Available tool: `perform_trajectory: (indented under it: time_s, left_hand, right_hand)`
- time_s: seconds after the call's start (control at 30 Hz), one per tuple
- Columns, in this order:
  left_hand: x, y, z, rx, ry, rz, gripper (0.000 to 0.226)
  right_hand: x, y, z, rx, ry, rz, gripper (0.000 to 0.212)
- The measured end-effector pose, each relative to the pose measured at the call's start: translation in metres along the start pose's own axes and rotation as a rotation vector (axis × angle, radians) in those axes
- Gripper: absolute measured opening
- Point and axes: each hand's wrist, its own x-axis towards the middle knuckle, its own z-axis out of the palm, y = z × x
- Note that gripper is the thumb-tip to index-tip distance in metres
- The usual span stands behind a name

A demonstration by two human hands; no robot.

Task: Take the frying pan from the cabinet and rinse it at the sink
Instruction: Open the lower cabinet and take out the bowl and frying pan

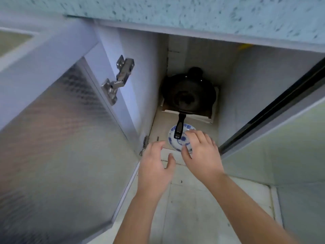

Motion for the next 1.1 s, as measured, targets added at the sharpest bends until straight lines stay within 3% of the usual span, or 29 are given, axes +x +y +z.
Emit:
perform_trajectory:
  time_s: [0.47,0.6,0.7,0.9,1.03,1.1]
  left_hand:
    - [0.132,-0.093,0.157,0.243,0.050,0.116,0.046]
    - [0.160,-0.109,0.185,0.167,0.076,0.125,0.044]
    - [0.169,-0.117,0.199,0.159,0.052,0.153,0.041]
    - [0.182,-0.132,0.213,-0.040,-0.002,0.113,0.035]
    - [0.186,-0.135,0.216,-0.193,-0.087,0.017,0.032]
    - [0.188,-0.136,0.218,-0.289,-0.143,-0.050,0.031]
  right_hand:
    - [0.115,0.108,0.140,0.072,0.115,0.141,0.045]
    - [0.141,0.128,0.175,0.366,0.164,0.190,0.038]
    - [0.153,0.132,0.193,0.708,0.116,0.299,0.034]
    - [0.186,0.129,0.213,1.149,0.032,0.490,0.038]
    - [0.198,0.128,0.217,1.295,-0.001,0.547,0.040]
    - [0.204,0.126,0.219,1.328,-0.013,0.605,0.029]
